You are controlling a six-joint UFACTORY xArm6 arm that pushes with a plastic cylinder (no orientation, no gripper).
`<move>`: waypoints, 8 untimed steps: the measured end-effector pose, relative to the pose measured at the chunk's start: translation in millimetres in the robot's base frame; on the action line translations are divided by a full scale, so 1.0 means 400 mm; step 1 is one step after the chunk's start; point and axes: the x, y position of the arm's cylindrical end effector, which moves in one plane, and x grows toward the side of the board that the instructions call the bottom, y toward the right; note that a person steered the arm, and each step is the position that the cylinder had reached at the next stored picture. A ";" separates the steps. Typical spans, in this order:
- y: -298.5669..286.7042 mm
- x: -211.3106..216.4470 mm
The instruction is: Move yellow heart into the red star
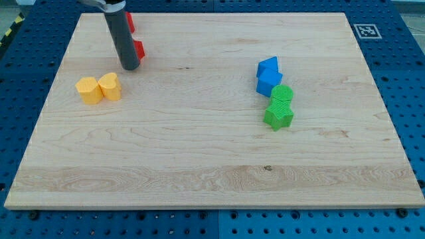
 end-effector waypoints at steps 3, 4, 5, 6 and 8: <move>-0.015 -0.074; -0.050 -0.111; -0.050 -0.098; -0.050 -0.098; -0.050 -0.109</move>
